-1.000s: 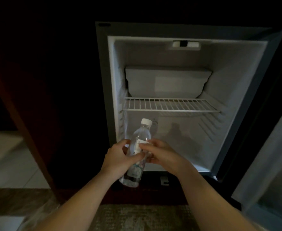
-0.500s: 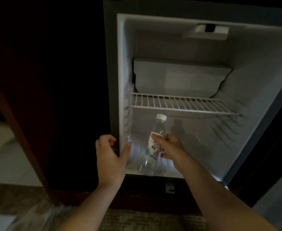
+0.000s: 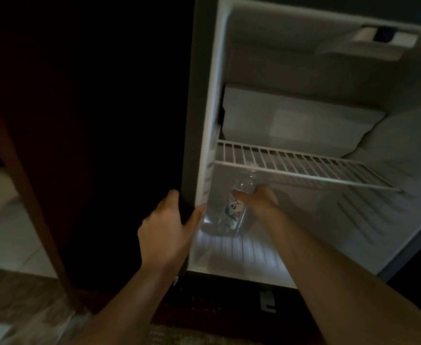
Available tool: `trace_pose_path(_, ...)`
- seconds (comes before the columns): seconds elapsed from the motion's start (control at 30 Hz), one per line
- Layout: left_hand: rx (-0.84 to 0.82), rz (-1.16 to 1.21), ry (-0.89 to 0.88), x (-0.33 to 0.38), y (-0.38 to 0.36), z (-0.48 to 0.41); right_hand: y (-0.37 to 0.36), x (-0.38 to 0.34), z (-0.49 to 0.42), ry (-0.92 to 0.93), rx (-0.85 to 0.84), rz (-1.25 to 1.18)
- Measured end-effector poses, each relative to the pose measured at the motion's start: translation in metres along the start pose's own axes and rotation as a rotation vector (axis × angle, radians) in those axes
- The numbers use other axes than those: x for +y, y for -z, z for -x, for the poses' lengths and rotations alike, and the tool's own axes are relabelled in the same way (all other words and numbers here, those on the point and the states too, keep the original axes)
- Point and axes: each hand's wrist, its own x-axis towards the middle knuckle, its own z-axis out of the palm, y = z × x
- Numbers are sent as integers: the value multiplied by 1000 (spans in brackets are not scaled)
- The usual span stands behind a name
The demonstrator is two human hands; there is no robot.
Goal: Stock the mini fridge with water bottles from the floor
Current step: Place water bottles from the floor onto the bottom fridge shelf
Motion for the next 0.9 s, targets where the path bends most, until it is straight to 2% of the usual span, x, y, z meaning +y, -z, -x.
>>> trace_pose_path(0.1, -42, -19, 32, -1, -1, -1, -5, -3, -15, 50, 10, 50)
trace_pose_path(0.4, -36, 8, -35, -6, -2, 0, -27, -13, -34, 228, -10, 165)
trace_pose_path(0.57, -3, 33, -52, -10, -6, 0, -35, -15, -37, 299, -54, 117)
trace_pose_path(0.9, -21, 18, 0, -7, -7, 3, -27, -21, -31, 204, -233, 207)
